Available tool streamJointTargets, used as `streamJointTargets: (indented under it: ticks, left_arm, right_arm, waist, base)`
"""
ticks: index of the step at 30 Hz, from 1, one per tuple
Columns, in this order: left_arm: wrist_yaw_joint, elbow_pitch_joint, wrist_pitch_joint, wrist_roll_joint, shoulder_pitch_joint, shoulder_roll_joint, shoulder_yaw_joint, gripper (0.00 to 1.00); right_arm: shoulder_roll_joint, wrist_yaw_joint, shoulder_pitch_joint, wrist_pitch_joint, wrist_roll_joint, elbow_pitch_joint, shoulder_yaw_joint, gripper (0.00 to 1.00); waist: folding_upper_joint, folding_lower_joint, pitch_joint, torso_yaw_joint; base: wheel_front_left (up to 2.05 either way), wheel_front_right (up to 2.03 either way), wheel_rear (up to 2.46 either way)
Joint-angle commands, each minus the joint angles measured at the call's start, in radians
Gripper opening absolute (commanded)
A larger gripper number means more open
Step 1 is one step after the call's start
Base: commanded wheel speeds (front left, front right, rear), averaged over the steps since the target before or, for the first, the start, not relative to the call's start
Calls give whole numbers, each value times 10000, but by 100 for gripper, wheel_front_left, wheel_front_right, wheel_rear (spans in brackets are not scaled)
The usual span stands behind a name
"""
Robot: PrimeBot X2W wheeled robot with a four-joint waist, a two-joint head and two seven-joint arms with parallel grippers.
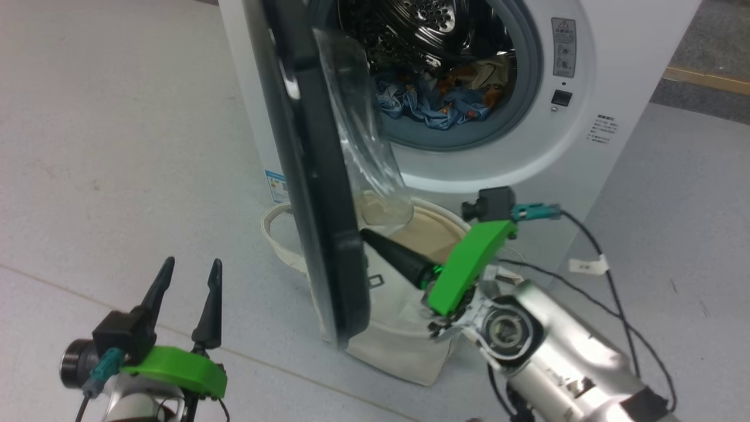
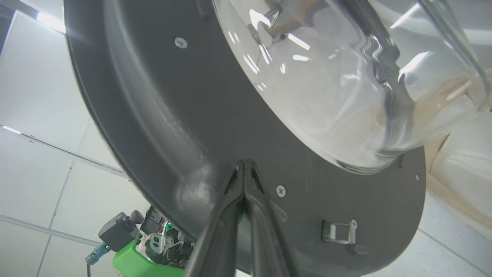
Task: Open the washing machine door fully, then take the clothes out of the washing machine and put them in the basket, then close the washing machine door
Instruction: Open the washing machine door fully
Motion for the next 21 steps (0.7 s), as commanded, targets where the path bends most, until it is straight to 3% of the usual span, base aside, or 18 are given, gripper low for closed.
streamJointTargets:
  ticks: [1, 8, 19, 20, 21]
  left_arm:
    - [36, -377, -118, -5, -279, 317, 410, 100]
    - [35, -395, -118, -43, -421, 371, 431, 100]
    - [39, -308, -118, -116, -539, 414, 486, 100]
    - [41, -299, -118, -118, -543, 413, 487, 100]
    - [42, -292, -118, -121, -544, 411, 489, 100]
  right_arm:
    - [388, 75, -235, -352, -114, -195, 309, 0]
    - [641, 75, -577, -1151, 394, 114, 1343, 0]
    - [657, 75, -1325, -2293, 2175, 45, 3446, 0]
    - [657, 75, -1388, -2378, 2292, 90, 3564, 66]
    - [657, 75, -1453, -2504, 2348, 155, 3658, 100]
  waist:
    - [0, 0, 30, -6]
    - [0, 0, 182, 90]
    - [0, 0, 201, 173]
    - [0, 0, 198, 179]
    - [0, 0, 189, 180]
  base:
    - [0, 0, 0]
    - [0, 0, 0]
    - [0, 0, 0]
    - [0, 0, 0]
    - [0, 0, 0]
